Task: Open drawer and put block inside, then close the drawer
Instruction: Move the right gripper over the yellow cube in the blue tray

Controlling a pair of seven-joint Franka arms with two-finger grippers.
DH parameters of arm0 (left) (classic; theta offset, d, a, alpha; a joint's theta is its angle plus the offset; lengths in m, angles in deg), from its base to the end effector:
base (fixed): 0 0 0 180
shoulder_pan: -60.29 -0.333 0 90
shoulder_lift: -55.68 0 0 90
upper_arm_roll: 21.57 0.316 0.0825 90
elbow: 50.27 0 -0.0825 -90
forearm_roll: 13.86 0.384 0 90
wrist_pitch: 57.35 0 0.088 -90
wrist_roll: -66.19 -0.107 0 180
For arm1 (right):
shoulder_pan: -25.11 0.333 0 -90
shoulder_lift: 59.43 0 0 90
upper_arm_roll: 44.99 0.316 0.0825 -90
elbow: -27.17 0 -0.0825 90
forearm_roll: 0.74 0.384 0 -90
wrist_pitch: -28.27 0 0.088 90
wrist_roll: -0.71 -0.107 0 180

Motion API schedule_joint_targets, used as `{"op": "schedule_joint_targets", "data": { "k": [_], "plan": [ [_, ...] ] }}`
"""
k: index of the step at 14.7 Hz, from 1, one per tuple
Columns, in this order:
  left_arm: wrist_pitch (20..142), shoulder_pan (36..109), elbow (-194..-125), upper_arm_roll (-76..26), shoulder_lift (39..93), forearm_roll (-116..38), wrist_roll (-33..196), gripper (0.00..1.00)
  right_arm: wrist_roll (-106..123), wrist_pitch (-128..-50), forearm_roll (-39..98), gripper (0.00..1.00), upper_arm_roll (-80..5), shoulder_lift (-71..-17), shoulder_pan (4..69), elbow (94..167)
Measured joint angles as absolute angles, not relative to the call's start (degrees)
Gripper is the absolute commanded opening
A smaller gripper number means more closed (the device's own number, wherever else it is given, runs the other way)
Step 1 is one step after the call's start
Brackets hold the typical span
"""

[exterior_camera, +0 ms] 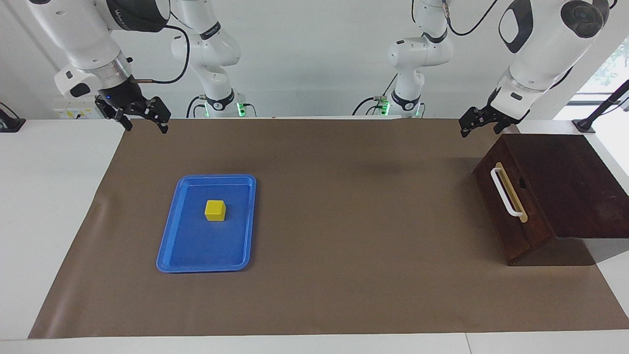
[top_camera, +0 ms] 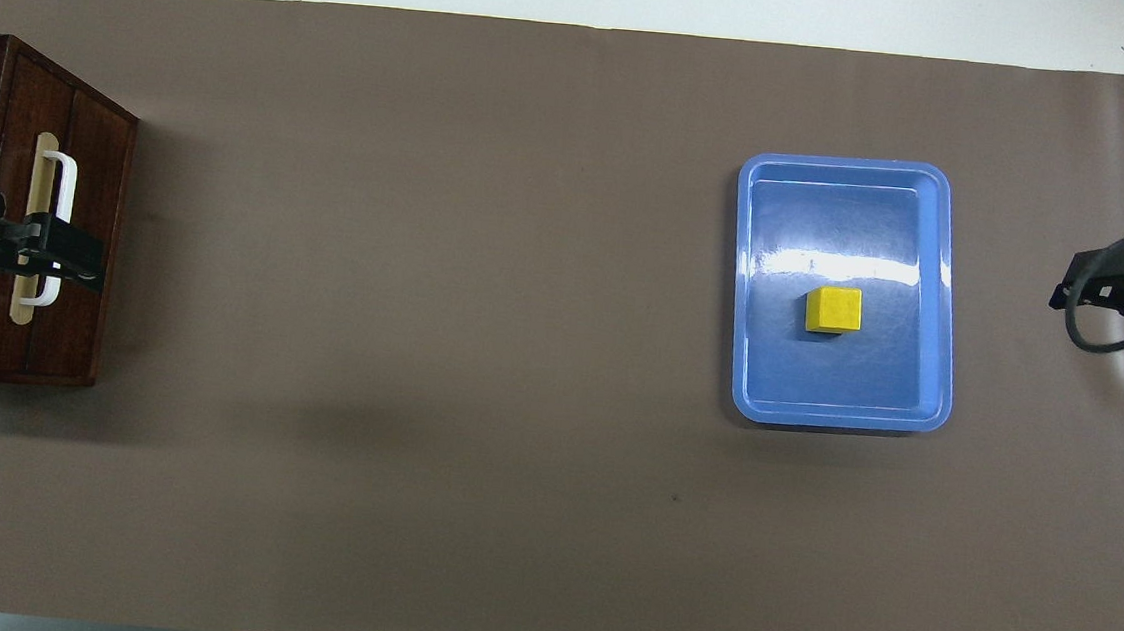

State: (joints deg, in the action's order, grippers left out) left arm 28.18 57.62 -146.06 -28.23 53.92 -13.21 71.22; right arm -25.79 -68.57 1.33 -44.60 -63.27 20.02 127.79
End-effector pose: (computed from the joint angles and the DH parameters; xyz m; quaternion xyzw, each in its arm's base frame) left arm 0.5316 -0.0367 0.5878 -0.9972 -0.0092 0.0734 0.0133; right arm 0.5388 -0.0407 0.5836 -0.9624 0.2709 0.0028 0.0175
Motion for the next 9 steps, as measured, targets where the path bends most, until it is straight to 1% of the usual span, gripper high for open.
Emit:
{"op": "schedule_joint_targets", "data": {
  "k": [4,9],
  "plan": [
    [28.18,57.62,-146.06,-28.23,53.91,-13.21,71.22,1.00,-42.37,-72.51,10.15,1.00,-44.73,-56.93,17.60,127.96],
    [28.18,57.62,-146.06,-28.23,53.92,-13.21,71.22,1.00,-51.61,-76.53,21.52,1.00,-44.93,-48.84,14.90,126.80]
  ]
}}
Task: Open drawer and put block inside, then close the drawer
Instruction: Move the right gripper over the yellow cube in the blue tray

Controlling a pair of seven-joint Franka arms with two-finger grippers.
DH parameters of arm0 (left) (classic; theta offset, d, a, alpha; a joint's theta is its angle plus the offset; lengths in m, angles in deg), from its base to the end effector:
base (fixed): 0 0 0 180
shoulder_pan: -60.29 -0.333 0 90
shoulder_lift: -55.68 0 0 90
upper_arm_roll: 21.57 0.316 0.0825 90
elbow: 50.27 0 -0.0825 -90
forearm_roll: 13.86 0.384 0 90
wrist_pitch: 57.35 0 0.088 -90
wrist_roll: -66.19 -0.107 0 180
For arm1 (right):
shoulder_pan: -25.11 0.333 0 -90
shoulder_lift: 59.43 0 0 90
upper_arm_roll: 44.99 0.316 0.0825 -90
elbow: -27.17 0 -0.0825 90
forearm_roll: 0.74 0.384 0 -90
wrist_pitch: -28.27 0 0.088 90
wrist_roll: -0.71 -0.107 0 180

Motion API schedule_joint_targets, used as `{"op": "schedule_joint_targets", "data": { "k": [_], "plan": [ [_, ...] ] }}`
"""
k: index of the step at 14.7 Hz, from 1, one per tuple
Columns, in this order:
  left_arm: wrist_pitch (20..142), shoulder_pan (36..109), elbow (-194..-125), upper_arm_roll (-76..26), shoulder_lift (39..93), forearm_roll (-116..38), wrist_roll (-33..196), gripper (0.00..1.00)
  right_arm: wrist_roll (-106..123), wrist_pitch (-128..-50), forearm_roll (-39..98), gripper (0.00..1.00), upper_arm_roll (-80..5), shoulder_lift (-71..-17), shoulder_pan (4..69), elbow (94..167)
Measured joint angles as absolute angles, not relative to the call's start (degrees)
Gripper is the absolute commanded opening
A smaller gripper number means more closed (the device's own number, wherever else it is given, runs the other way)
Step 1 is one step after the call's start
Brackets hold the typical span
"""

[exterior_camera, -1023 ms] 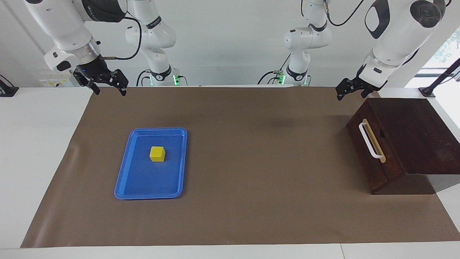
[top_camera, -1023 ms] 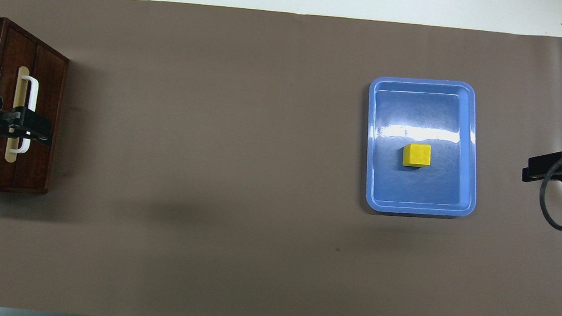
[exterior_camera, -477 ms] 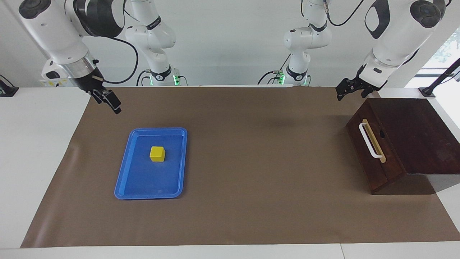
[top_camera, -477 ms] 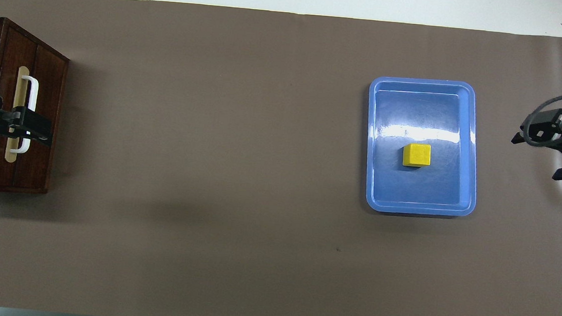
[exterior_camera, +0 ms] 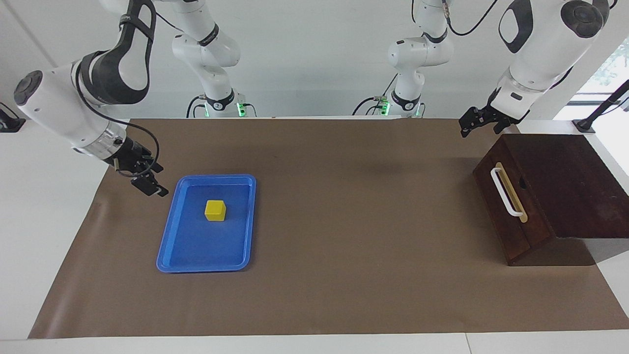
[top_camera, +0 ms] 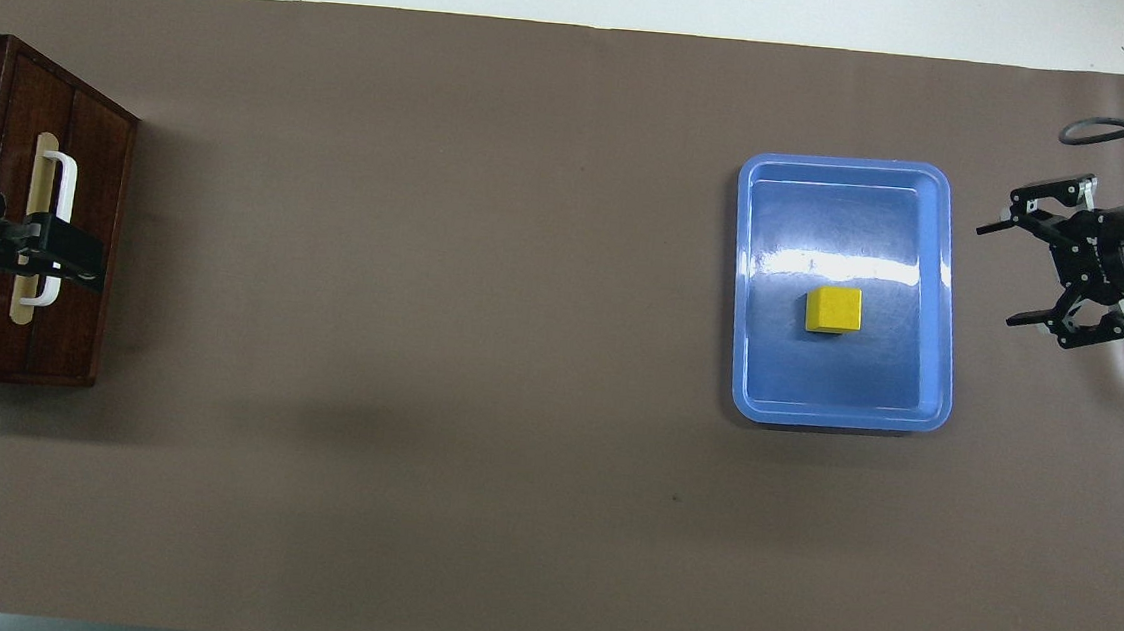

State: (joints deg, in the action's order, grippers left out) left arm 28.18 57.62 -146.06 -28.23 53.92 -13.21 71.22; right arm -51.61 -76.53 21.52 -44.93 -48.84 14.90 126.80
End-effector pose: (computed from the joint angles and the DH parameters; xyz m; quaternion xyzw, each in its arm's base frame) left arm 0.5316 -0.0367 0.5878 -0.9972 -0.0092 0.0734 0.0133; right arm 0.6035 -0.0769 0.4640 -0.8079 0.5579 0.1096 0.1552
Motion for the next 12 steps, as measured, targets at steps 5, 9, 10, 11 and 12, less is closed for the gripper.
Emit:
{"op": "schedule_joint_targets", "data": {
  "k": [5,9,10,11,12],
  "plan": [
    [28.18,57.62,-146.06,-28.23,53.92,-13.21,71.22,1.00,-55.39,-78.61,31.76,1.00,-45.25,-41.35,14.56,125.64],
    [28.18,57.62,-146.06,-28.23,53.91,-13.21,71.22,1.00,-55.39,-78.53,33.74,1.00,-45.27,-37.35,14.00,126.23],
    [28.18,57.62,-146.06,-28.23,53.91,-13.21,71.22,1.00,-55.40,-78.46,33.77,1.00,-45.24,-37.17,14.00,126.60],
    [28.18,57.62,-146.06,-28.23,53.92,-13.21,71.22,1.00,-55.42,-78.28,33.77,1.00,-45.24,-37.13,14.00,126.99],
    [28.18,57.62,-146.06,-28.23,53.91,-13.21,71.22,1.00,-55.48,-77.92,33.96,1.00,-45.24,-37.14,14.00,127.47]
  ]
}}
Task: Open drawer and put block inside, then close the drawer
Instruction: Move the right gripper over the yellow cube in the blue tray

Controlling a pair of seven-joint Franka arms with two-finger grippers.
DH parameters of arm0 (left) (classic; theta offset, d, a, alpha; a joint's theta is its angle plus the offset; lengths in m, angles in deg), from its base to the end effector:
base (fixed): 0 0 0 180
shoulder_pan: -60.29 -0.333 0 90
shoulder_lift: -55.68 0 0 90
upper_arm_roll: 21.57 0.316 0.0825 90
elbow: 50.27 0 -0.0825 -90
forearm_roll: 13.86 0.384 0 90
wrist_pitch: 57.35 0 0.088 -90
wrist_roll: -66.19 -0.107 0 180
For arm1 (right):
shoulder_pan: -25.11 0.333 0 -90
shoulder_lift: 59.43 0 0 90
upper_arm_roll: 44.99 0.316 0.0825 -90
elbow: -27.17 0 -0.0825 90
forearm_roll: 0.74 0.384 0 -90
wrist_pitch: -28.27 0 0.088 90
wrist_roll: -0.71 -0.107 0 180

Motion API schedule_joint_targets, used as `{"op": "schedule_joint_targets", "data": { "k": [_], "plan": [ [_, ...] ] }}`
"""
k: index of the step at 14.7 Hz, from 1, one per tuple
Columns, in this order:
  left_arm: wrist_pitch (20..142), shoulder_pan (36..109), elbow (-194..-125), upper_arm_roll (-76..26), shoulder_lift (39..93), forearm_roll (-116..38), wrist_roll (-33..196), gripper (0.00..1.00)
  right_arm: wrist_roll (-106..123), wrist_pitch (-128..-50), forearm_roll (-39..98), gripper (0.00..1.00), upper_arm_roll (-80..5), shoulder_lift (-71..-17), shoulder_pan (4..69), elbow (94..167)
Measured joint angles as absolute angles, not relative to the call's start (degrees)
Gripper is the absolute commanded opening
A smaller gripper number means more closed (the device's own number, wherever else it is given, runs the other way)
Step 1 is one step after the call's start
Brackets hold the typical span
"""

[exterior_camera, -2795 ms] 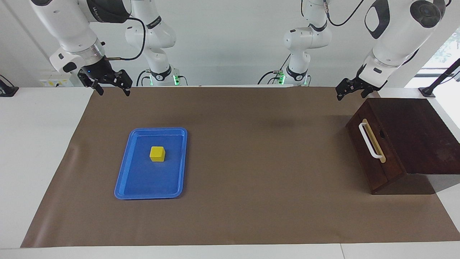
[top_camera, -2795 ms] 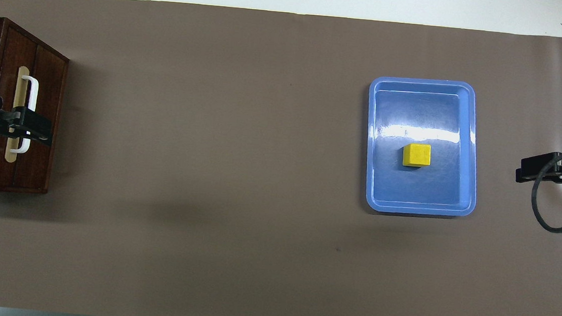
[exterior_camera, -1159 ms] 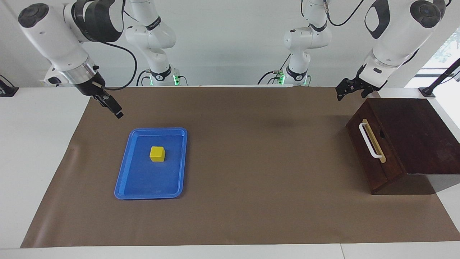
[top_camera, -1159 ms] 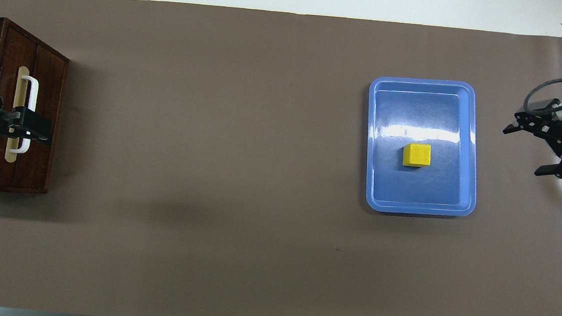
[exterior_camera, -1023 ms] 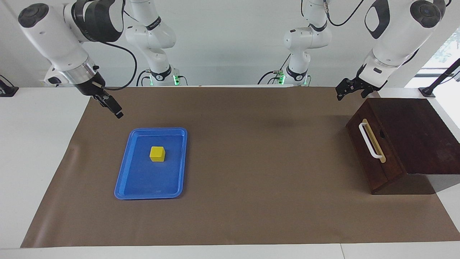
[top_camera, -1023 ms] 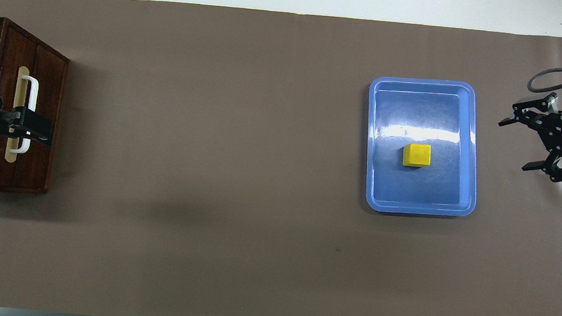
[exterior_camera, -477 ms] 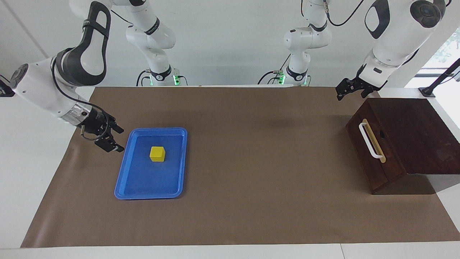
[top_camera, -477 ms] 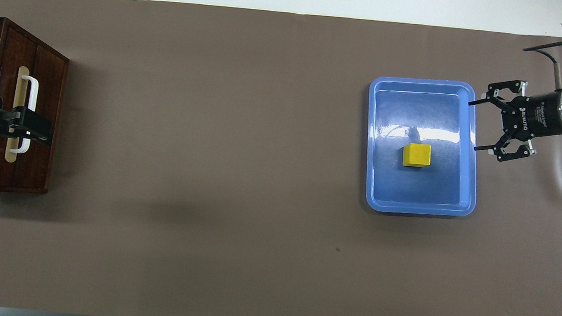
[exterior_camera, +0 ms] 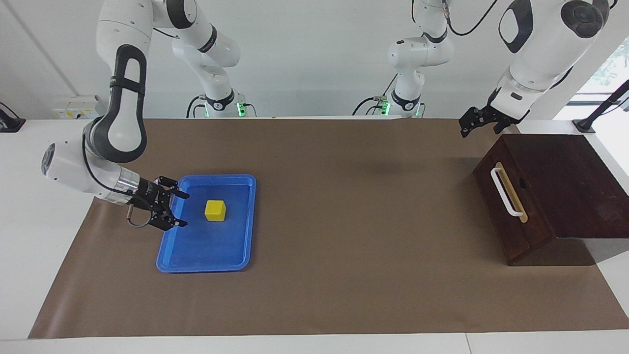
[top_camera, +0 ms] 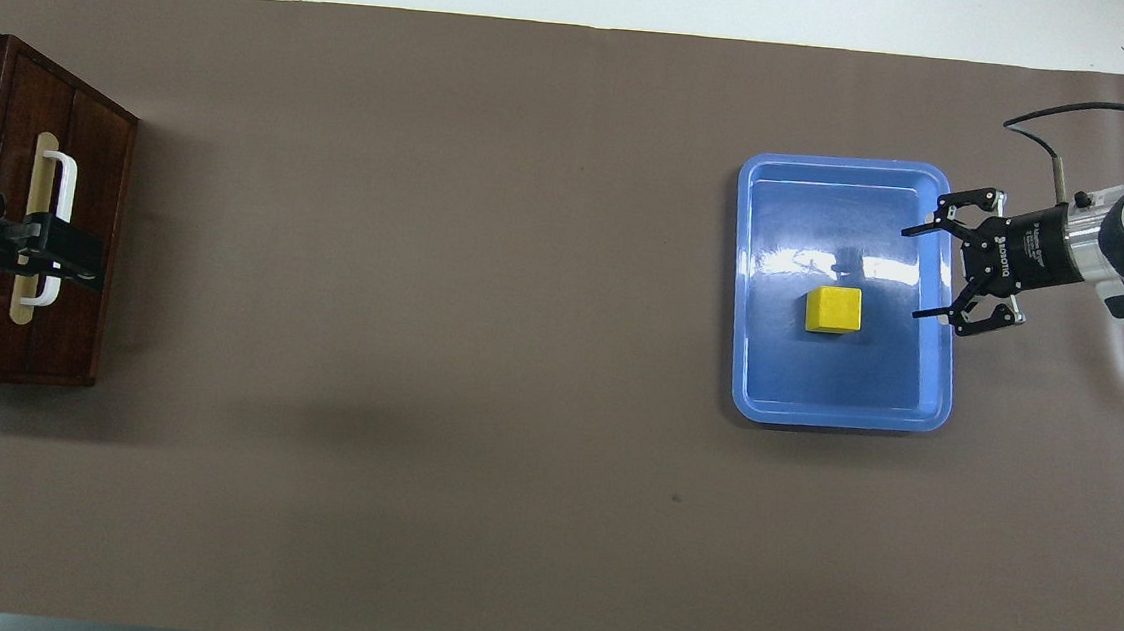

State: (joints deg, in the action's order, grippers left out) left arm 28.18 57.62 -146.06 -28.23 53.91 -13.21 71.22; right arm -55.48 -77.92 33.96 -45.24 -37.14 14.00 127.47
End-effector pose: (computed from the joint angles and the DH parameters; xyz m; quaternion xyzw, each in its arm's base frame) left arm 0.5316 -0.0367 0.5879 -0.9972 -0.0092 0.0733 0.0133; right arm 0.6224 -0.0794 0.3409 -0.7171 0.6277 0.2291 0.1984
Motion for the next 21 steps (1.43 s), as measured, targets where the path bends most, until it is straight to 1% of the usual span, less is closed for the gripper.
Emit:
{"op": "schedule_joint_targets", "data": {
  "k": [7,10,14,21],
  "plan": [
    [28.18,57.62,-146.06,-28.23,53.92,-13.21,71.22,1.00,-56.25,-78.10,40.18,1.00,-45.45,-37.73,12.63,133.11],
    [28.18,57.62,-146.06,-28.23,53.92,-13.21,71.22,1.00,-56.25,-80.28,43.07,1.00,-45.49,-38.64,12.51,135.95],
    [28.18,57.62,-146.06,-28.23,53.91,-13.21,71.22,1.00,-56.25,-82.86,43.59,1.00,-45.29,-39.70,12.55,139.32],
    [28.18,57.62,-146.06,-28.23,53.91,-13.21,71.22,1.00,-56.18,-90.56,47.46,1.00,-44.82,-40.33,14.64,143.59]
  ]
}}
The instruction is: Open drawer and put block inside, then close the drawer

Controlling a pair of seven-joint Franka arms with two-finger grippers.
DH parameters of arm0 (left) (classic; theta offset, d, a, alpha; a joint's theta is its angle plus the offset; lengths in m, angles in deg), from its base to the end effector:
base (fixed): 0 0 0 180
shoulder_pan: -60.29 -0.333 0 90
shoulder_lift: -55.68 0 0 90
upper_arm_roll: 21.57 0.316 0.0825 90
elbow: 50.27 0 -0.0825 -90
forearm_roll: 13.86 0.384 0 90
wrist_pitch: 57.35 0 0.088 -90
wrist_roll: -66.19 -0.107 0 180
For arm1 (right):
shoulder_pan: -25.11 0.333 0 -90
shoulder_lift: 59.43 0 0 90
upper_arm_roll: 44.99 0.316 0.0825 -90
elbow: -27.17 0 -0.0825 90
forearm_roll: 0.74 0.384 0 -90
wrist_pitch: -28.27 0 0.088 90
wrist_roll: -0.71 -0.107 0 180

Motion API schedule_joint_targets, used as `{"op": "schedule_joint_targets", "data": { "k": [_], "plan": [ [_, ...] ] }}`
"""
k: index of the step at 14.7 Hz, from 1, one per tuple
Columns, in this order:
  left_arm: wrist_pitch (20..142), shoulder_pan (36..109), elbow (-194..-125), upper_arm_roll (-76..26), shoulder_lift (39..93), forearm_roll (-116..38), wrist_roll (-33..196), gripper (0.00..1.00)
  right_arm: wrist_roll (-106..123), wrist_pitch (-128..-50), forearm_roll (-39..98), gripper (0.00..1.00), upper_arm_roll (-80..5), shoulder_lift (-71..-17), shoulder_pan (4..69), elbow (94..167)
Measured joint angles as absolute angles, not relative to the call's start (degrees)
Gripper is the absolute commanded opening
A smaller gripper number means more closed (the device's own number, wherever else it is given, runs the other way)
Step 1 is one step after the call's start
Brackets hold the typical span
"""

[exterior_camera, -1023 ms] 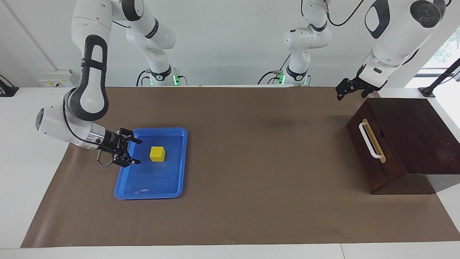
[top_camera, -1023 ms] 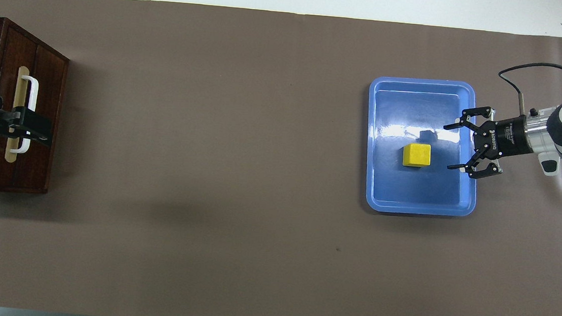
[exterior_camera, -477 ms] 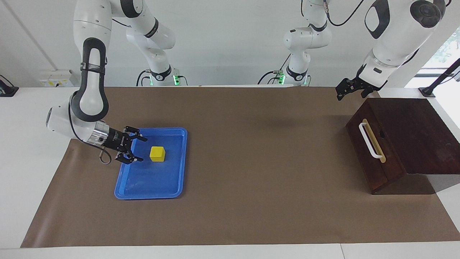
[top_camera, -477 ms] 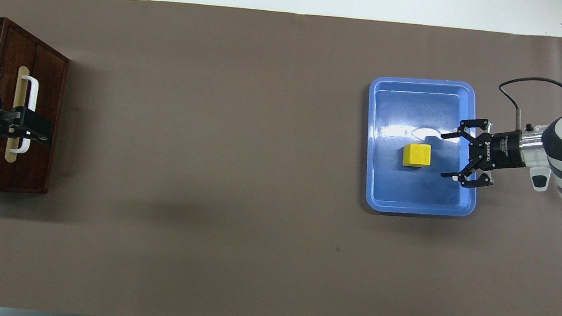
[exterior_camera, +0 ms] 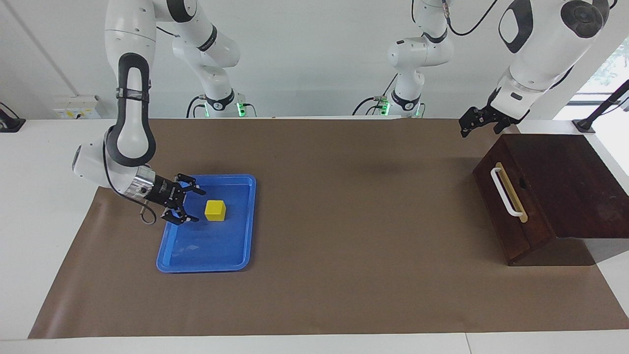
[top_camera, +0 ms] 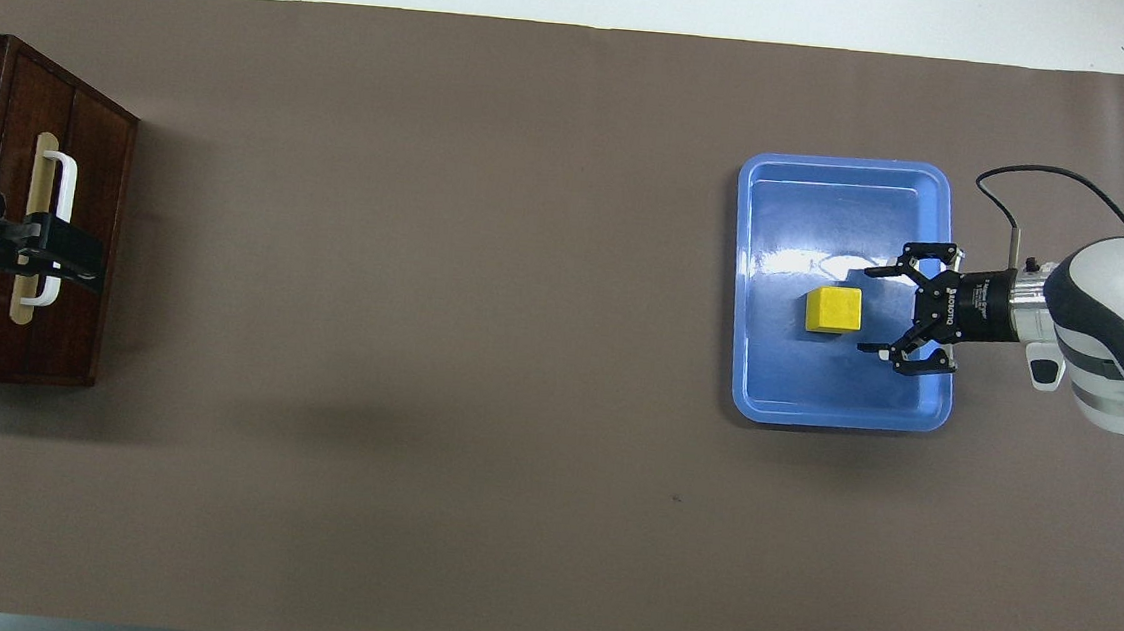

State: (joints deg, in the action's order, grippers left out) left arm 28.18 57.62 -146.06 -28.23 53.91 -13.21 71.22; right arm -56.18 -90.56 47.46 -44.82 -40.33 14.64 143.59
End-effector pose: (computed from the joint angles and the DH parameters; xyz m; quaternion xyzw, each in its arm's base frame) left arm 0.5316 -0.0367 0.5879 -0.9972 -0.0092 0.0733 0.0133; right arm 0.5726 -0.0652 0.2727 -0.6156 0.7052 0.2506 0.2468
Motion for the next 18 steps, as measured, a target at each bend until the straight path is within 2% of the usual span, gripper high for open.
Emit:
{"op": "schedule_joint_targets", "data": {
  "k": [9,14,16,18],
  "plan": [
    [28.18,57.62,-146.06,-28.23,53.91,-13.21,71.22,1.00,-52.95,-94.40,50.09,0.99,-44.83,-40.57,16.10,146.75],
    [29.02,56.69,-146.29,-27.66,53.90,-12.43,73.46,1.00,-52.92,-94.40,50.60,0.79,-44.83,-40.67,16.10,146.85],
    [34.72,56.74,-148.14,-27.79,53.89,-8.53,73.97,1.00,-52.91,-94.41,50.91,0.71,-44.83,-40.68,16.10,146.87],
    [40.85,57.39,-151.74,-28.32,54.14,-2.45,74.04,1.00,-52.91,-94.42,51.00,0.57,-44.83,-40.70,16.10,146.89]
  ]
}}
